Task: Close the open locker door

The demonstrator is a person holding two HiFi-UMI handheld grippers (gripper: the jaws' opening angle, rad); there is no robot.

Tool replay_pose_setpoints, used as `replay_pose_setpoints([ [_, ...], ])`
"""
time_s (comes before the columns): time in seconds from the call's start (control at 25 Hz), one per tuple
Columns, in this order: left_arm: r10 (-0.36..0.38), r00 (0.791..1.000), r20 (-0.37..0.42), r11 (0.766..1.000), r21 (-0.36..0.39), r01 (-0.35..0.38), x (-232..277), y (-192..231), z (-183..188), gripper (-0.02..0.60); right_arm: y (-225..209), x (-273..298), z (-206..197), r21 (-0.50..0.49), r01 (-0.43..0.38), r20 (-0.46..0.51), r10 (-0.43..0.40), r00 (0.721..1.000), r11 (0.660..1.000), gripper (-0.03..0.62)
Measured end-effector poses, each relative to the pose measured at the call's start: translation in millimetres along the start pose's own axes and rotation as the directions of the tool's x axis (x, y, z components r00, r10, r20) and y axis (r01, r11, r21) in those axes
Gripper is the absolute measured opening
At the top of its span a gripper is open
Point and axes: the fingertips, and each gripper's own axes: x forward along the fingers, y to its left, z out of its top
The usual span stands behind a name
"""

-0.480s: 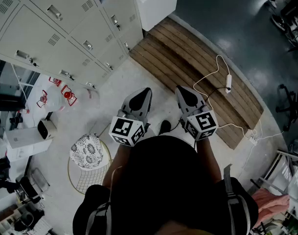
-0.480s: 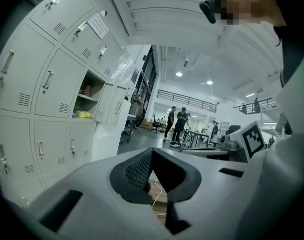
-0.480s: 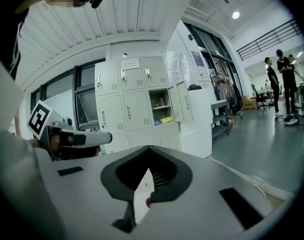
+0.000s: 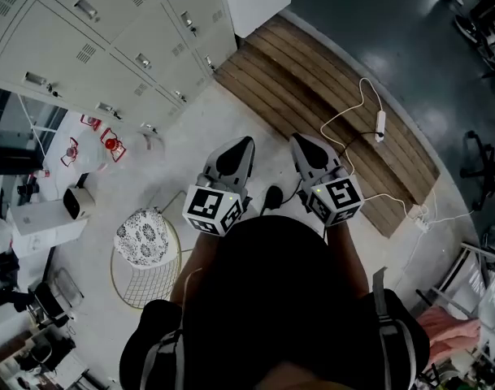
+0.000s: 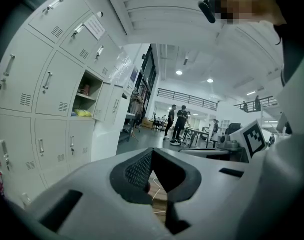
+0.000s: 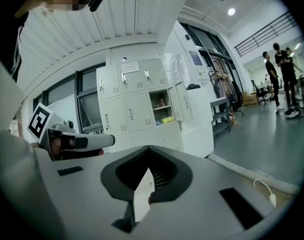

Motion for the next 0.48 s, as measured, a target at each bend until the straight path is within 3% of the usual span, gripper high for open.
replay_pose_setpoints([
  [0.24,-0.010,1.000,-0.004,1.000,0.001,0.010,-3.7,-5.4,1.4,0.017,0.7,-0.8,-5.6,0.026,-0.029,-0.010,0.029,1.000,0.999,0.005],
  [0.48,-0.002,1.000,-0.029,1.000,-0.021,0.001,1.8,20.1,-6.8,0.017,3.4,20.7,-11.4,0.020,-0.020,-0.039,0.020,0.999,1.000,0.005],
])
